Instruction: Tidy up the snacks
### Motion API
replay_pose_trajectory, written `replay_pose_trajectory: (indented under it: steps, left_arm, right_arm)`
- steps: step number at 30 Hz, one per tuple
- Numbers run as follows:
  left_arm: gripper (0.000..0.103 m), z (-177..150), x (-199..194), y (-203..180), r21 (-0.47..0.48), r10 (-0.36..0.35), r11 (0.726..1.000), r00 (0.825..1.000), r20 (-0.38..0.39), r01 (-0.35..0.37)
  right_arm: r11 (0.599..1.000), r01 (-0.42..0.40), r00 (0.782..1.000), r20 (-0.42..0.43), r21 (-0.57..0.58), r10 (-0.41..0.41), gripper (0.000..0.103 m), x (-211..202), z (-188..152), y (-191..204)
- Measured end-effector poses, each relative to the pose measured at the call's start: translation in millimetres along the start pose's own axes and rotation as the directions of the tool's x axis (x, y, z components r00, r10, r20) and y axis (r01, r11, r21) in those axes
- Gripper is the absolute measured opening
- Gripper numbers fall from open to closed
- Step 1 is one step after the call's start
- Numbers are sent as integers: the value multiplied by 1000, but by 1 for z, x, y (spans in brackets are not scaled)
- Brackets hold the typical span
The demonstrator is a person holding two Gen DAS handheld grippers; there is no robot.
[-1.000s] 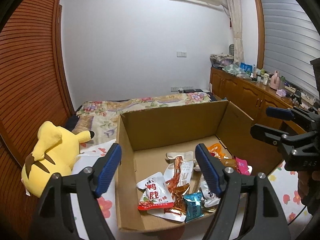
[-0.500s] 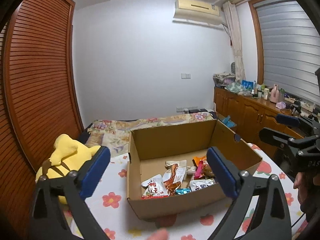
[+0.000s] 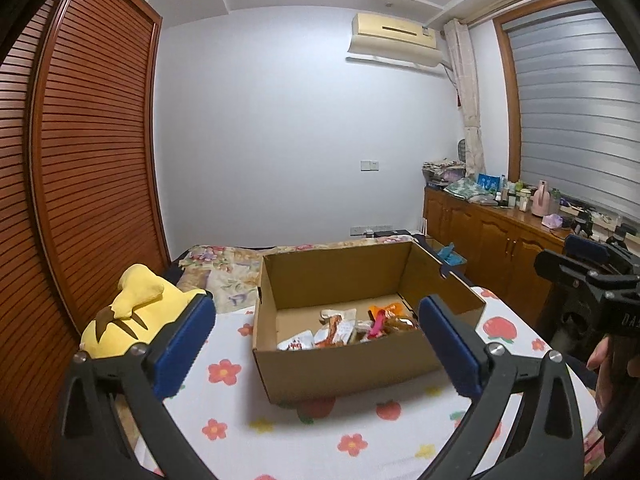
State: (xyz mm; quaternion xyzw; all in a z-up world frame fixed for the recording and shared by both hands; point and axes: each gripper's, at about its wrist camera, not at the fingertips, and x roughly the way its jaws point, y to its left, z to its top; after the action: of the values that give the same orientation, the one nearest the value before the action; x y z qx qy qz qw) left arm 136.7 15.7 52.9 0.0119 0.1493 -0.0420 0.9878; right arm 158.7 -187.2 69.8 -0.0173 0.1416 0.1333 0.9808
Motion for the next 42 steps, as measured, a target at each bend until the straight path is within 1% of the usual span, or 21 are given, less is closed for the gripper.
replay_pose_trajectory:
  steps: [4, 8, 12, 17, 26, 33, 42]
  left_arm:
    - [102, -9, -15, -7, 22, 7, 1000, 1000, 5, -7]
    - [102, -16, -28, -12, 15, -1, 1000, 1000, 3, 1]
    - [102, -24, -39, -20, 33, 13, 999, 1000, 5, -13]
    - [102, -36, -50, -24, 28, 4, 1000, 1000, -2, -4]
    - [102, -53, -50, -22, 4, -1, 1000, 999, -37, 1]
    - [102, -61, -47, -23, 4, 7, 1000, 999, -52, -6]
    - [102, -63, -47, -21, 0, 6, 1000, 998, -57, -6]
  right_arm:
    - [1000, 24, 1000, 12, -1, -24, 103, -16, -7, 2]
    - [999, 33, 999, 5, 7, -33, 103, -28, -18, -1]
    - [999, 45, 999, 3, 22, -45, 103, -39, -31, -4]
    - [997, 61, 998, -12, 42, -60, 103, -50, -47, -10]
    - [996, 73, 997, -29, 48, -72, 103, -58, -66, -12]
    - [996, 78, 997, -27, 31, -77, 103, -61, -68, -8]
    - [997, 79, 996, -31, 25, -78, 103, -63, -70, -4]
